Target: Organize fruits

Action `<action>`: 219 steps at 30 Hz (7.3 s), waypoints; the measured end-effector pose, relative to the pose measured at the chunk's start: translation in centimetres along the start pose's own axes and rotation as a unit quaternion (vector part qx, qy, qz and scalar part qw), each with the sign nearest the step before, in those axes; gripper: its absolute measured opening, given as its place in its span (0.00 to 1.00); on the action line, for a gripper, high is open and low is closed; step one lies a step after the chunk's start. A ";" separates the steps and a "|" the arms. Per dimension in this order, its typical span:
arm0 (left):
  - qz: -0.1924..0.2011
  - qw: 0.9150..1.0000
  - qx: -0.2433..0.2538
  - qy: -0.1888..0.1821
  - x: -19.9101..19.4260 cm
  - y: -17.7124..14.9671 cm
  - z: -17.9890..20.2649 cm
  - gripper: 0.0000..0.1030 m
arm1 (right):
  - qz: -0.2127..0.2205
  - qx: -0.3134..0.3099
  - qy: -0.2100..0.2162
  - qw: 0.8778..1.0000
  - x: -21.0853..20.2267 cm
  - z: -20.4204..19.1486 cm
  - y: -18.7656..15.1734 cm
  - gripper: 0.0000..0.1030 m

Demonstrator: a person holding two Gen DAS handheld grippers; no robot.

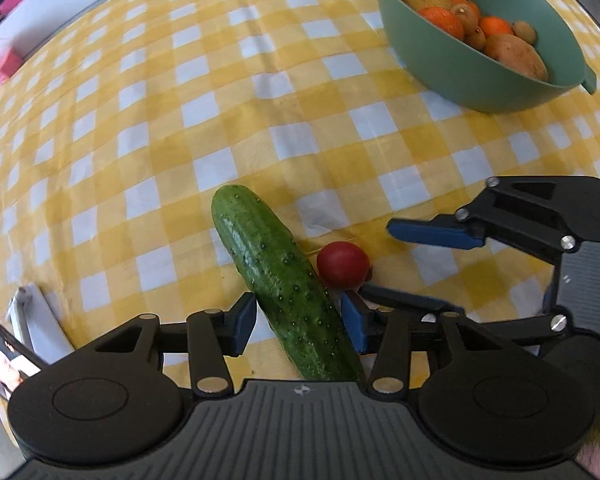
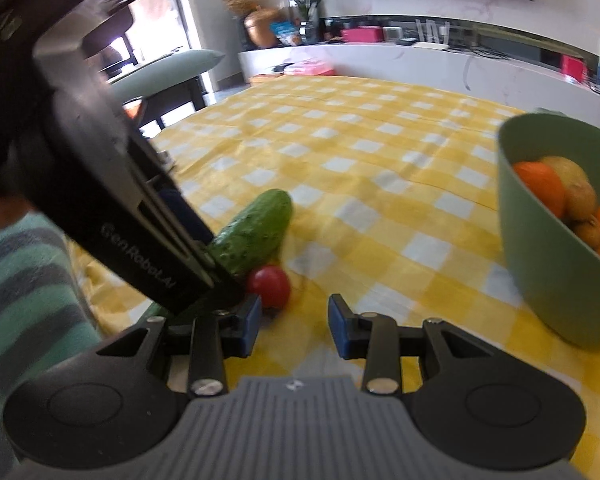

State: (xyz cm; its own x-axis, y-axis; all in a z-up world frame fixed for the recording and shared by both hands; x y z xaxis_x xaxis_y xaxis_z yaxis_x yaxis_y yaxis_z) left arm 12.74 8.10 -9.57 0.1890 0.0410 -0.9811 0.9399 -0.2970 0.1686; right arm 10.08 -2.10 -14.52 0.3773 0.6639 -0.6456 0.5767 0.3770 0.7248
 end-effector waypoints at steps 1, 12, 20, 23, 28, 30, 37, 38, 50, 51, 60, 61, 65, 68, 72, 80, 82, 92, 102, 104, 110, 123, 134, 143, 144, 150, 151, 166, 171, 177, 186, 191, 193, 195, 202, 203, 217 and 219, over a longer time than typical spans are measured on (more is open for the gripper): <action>-0.003 1.000 0.006 -0.002 -0.1 0.0 -0.1 0.53 | -0.002 -0.008 0.004 1.000 0.2 -0.3 0.0 0.33; 0.002 0.999 -0.016 -0.032 0.0 -0.2 -2.0 0.53 | 0.001 -0.046 0.002 0.999 2.0 -1.1 0.3 0.33; 0.004 0.996 -0.083 -0.035 0.1 -0.1 -2.5 0.53 | 0.013 -0.044 -0.007 0.999 1.7 -1.0 0.4 0.23; 0.006 0.995 -0.094 -0.024 0.0 -0.2 -2.3 0.53 | 0.011 -0.042 -0.017 0.999 1.4 -0.9 0.3 0.23; 0.013 0.995 -0.097 0.006 0.4 -0.4 -1.4 0.56 | 0.015 -0.035 -0.040 0.998 0.6 -0.7 0.3 0.23; 0.018 0.995 -0.095 0.021 0.6 -0.5 -0.9 0.56 | 0.013 -0.031 -0.050 0.998 0.5 -0.5 0.3 0.23; 0.043 0.992 -0.096 0.065 1.3 -0.9 0.1 0.56 | 0.007 -0.018 -0.085 0.996 0.0 0.4 0.2 0.23; 0.047 0.992 -0.096 0.071 1.4 -0.9 0.2 0.56 | 0.006 -0.013 -0.088 0.996 -0.1 0.7 0.1 0.23; 0.100 0.984 -0.129 0.074 1.0 -2.2 0.4 0.47 | 0.003 -0.009 -0.084 0.996 0.5 1.1 0.0 0.28; 0.102 0.983 -0.132 0.074 1.0 -2.2 0.4 0.47 | 0.003 -0.009 -0.084 0.996 0.5 1.1 0.0 0.28; 0.126 0.978 -0.155 0.064 0.3 -2.5 0.3 0.44 | 0.001 -0.008 -0.085 0.996 0.7 1.2 0.0 0.23; 0.131 0.977 -0.155 0.065 0.0 -2.5 0.4 0.44 | 0.001 -0.008 -0.085 0.996 0.6 1.2 0.0 0.23; 0.161 0.973 -0.149 0.068 -1.2 -2.6 1.0 0.43 | 0.009 -0.007 -0.085 0.996 0.2 1.2 0.1 0.23; 0.175 0.971 -0.151 0.063 -1.8 -2.6 1.3 0.43 | 0.016 -0.001 -0.088 0.996 -0.4 1.4 0.1 0.23; 0.195 0.967 -0.155 0.055 -2.6 -2.6 1.8 0.43 | 0.031 0.013 -0.095 0.995 -1.6 1.8 0.2 0.22; 0.242 0.958 -0.149 0.047 -5.0 -2.4 3.0 0.41 | 0.067 0.027 -0.113 0.991 -4.8 2.3 0.2 0.22; 0.252 0.955 -0.150 0.042 -5.4 -2.4 3.2 0.41 | 0.075 0.030 -0.119 0.990 -5.5 2.3 0.3 0.22; 0.303 0.942 -0.146 0.005 -9.1 -1.9 4.6 0.41 | 0.137 0.029 -0.151 0.979 -10.0 2.3 0.6 0.22; 0.339 0.929 -0.127 -0.073 -11.5 2.8 6.2 0.41 | 0.181 0.051 -0.205 0.960 -14.4 5.6 1.9 0.22; 0.340 0.927 -0.129 -0.090 -11.5 4.2 6.5 0.41 | 0.184 0.061 -0.218 0.957 -14.8 6.8 2.3 0.22; 0.332 0.917 -0.155 -0.154 -10.4 8.2 6.7 0.41 | 0.186 0.072 -0.241 0.950 -14.9 10.2 3.9 0.22; 0.257 0.925 -0.205 -0.193 -3.0 11.7 5.8 0.41 | 0.162 0.105 -0.250 0.949 -11.8 15.6 3.2 0.23; 0.229 0.934 -0.199 -0.188 -1.4 13.0 6.0 0.43 | 0.142 0.110 -0.248 0.952 -10.2 16.0 2.8 0.23; 0.239 0.944 -0.160 -0.159 -2.1 12.8 7.3 0.51 | 0.133 0.113 -0.248 0.953 -9.9 16.1 2.9 0.23; 0.245 0.944 -0.154 -0.155 -2.3 12.7 7.4 0.53 | 0.131 0.113 -0.248 0.953 -9.8 16.2 2.9 0.23; 0.307 0.940 -0.100 -0.111 -4.7 12.2 8.4 0.63 | 0.124 0.112 -0.245 0.955 -9.6 16.3 3.0 0.23; 0.306 0.941 -0.097 -0.109 -4.8 12.2 8.3 0.63 | 0.123 0.112 -0.245 0.955 -9.5 16.3 3.0 0.23; 0.309 0.939 -0.131 -0.070 -5.0 8.3 5.8 0.63 | 0.141 0.133 -0.291 0.937 -10.2 17.6 3.4 0.23; 0.307 0.941 -0.129 -0.052 -4.8 8.0 5.9 0.63 | 0.166 0.138 -0.276 0.937 -11.2 17.4 3.5 0.23; 0.290 0.944 -0.146 -0.063 -3.8 7.6 5.6 0.63 | 0.170 0.100 -0.230 0.953 -10.2 15.7 4.1 0.23; 0.280 0.945 -0.155 -0.062 -3.1 7.0 5.4 0.63 | 0.104 0.037 -0.216 0.970 -6.8 13.7 3.8 0.23; 0.276 0.946 -0.158 -0.062 -3.1 6.9 5.2 0.63 | 0.088 0.016 -0.226 0.970 -6.1 13.3 3.4 0.24; 0.277 0.946 -0.158 -0.061 -3.2 6.8 5.1 0.63 | 0.087 0.014 -0.228 0.970 -6.1 13.2 3.1 0.24; 0.279 0.946 -0.156 -0.059 -3.6 6.7 5.1 0.63 | 0.091 0.017 -0.226 0.970 -6.5 13.1 3.0 0.28; 0.319 0.940 -0.118 -0.014 -6.2 5.5 6.0 0.63 | 0.149 0.024 -0.241 0.959 -9.1 11.6 2.8 0.53; 0.328 0.938 -0.111 -0.005 -6.7 5.2 6.3 0.63 | 0.158 0.025 -0.246 0.956 -9.7 11.3 2.7 0.55; 0.462 0.881 -0.036 0.097 -11.9 -1.2 10.4 0.86 | 0.227 0.073 -0.321 0.917 -19.1 5.0 -0.3 0.78; 0.462 0.880 -0.030 0.110 -11.8 -1.6 11.0 0.86 | 0.229 0.091 -0.324 0.913 -20.2 4.3 -1.0 0.82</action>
State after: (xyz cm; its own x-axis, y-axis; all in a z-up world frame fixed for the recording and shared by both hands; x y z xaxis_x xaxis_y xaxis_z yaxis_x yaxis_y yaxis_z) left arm 5.83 -2.40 0.70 0.9241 -0.0056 -0.3822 0.3688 -0.2495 0.8954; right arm 5.01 -18.68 -3.18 0.9246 0.1810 -0.3352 0.3403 0.0032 0.9403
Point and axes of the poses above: each gripper's, at about its wrist camera, not at the fingertips, and x roughly the way its jaws point, z to its right, y to its top, the point moved 2 cm from there along x, roughly the way its jaws point, and after that the axes turned 2 degrees about y, right-handed, at the moved point
